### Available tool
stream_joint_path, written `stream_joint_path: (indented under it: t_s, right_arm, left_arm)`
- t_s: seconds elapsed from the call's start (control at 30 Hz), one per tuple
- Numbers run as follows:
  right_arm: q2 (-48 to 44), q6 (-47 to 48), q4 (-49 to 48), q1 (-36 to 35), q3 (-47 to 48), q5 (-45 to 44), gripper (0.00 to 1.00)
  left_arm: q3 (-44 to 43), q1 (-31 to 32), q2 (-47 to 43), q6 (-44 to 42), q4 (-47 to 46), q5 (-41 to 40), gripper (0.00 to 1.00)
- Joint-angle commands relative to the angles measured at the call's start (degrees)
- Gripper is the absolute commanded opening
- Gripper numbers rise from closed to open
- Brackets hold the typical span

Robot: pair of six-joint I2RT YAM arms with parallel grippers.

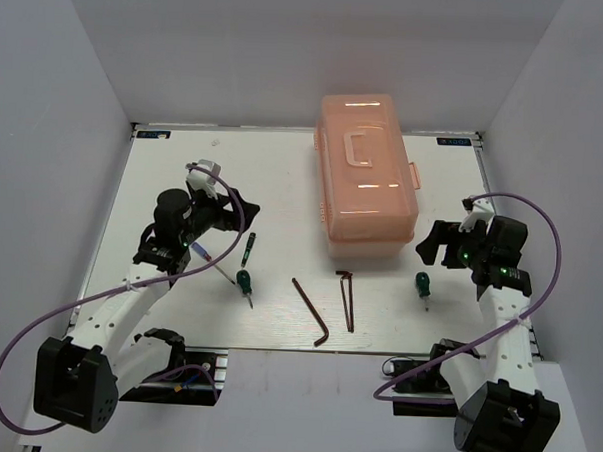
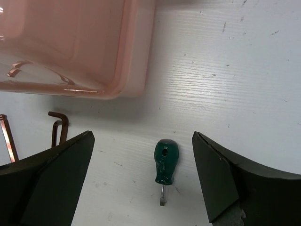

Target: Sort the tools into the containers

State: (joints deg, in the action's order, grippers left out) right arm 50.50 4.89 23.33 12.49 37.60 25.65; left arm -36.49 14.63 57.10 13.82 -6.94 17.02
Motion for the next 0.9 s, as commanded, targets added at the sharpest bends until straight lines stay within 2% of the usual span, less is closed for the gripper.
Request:
stream_joint_path:
  t_s: [0.0, 0.17, 0.23, 0.27, 0.3, 0.33, 0.37, 0.4, 0.43, 0.5, 0.53, 0.57, 0.6, 0.63, 0.67, 0.7, 0.73, 0.77, 0.8, 0.83, 0.87]
  right_arm:
    - [0.4, -0.3, -2.2, 0.6, 0.4, -0.1, 0.91]
    - [0.5, 1.5, 0.7, 0.4, 1.9, 2.2, 0.91]
    - [-0.8, 7.3, 2.2, 0.5, 1.9, 5.4, 0.91]
    - [-2.5, 11.8, 4.3, 0.6, 1.7, 10.0, 0.91]
    - [-3.1, 13.3, 4.7, 0.4, 1.4, 10.6, 0.77]
    - [-3.8, 13.3, 4.9, 0.3, 2.6, 10.3, 0.58]
    - [-4.7, 12.8, 5.3, 0.3, 3.4, 8.6, 0.32]
    - [-5.1, 13.0, 6.0, 0.3, 4.5, 7.8, 0.09]
    - [-5.6, 13.0, 6.6, 0.2, 8.2, 6.9, 0.00]
    - [-6.1, 13.0, 7.9, 0.1, 10.8, 7.1, 0.00]
    - [-4.6, 12.7, 8.7, -0.2, 14.2, 7.7, 0.00]
    - [-3.5, 11.6, 9.2, -0.6, 17.6, 8.4, 0.07]
    - [-1.5, 10.9, 10.3, -1.0, 20.9, 11.7, 0.11]
    - [0.9, 9.5, 10.2, -1.6, 22.4, 12.5, 0.24]
    - [2.0, 7.5, 10.0, -2.5, 24.8, 12.9, 0.32]
    - [3.2, 6.4, 7.9, -3.0, 27.0, 13.7, 0.36]
    - [7.2, 4.5, 7.0, -3.5, 28.0, 13.6, 0.46]
    - [8.7, 0.8, 4.2, -5.8, 31.3, 11.1, 0.61]
    - [12.0, -0.8, 3.2, -6.5, 33.0, 10.2, 0.63]
    - [13.9, -1.8, 2.8, -7.6, 34.9, 9.3, 0.66]
    - [17.3, -4.2, 2.5, -11.1, 41.0, 6.8, 0.67]
  left_arm:
    - [-2.3, -0.2, 0.2, 0.9, -1.6, 2.9, 1.00]
    - [-2.3, -0.7, 1.3, 1.4, -2.3, 5.5, 1.00]
    - [-2.3, -0.7, 2.0, 1.9, -2.8, 7.1, 0.96]
    - [-2.3, -0.7, 2.7, 1.9, -2.8, 7.2, 0.88]
    - [-2.3, -0.7, 3.4, 1.9, -2.8, 7.9, 0.81]
    - [-2.3, -0.7, 3.5, 1.9, -3.3, 8.6, 0.72]
    - [-2.8, -0.7, 4.2, 1.9, -3.3, 8.6, 0.49]
    - [-2.8, -0.7, 4.8, 1.9, -3.3, 8.6, 0.35]
    - [-2.8, -0.7, 4.8, 1.9, -3.3, 9.3, 0.21]
    - [-2.8, -0.7, 4.8, 1.9, -3.3, 9.8, 0.04]
    - [-2.8, -0.7, 5.4, 1.9, -3.3, 10.7, 0.04]
    - [-2.8, -0.7, 5.4, 1.9, -3.3, 11.3, 0.07]
    - [-2.8, -0.7, 5.9, 1.9, -4.0, 12.4, 0.23]
    - [-2.8, -0.7, 6.7, 1.9, -4.0, 13.0, 0.33]
    - [-3.4, -0.7, 7.2, 1.9, -4.0, 13.8, 0.46]
    - [-3.4, -0.7, 7.2, 2.4, -4.5, 15.7, 0.64]
    - [-3.4, -0.7, 8.2, 2.4, -5.0, 17.2, 0.69]
    - [-3.4, -0.7, 9.2, 2.4, -6.2, 20.3, 0.74]
    - [-3.4, -0.7, 9.8, 3.0, -7.1, 21.9, 0.80]
    - [-3.4, -0.2, 10.4, 3.1, -8.1, 23.6, 0.82]
    - [-3.4, -0.2, 11.7, 3.7, -8.9, 25.8, 0.84]
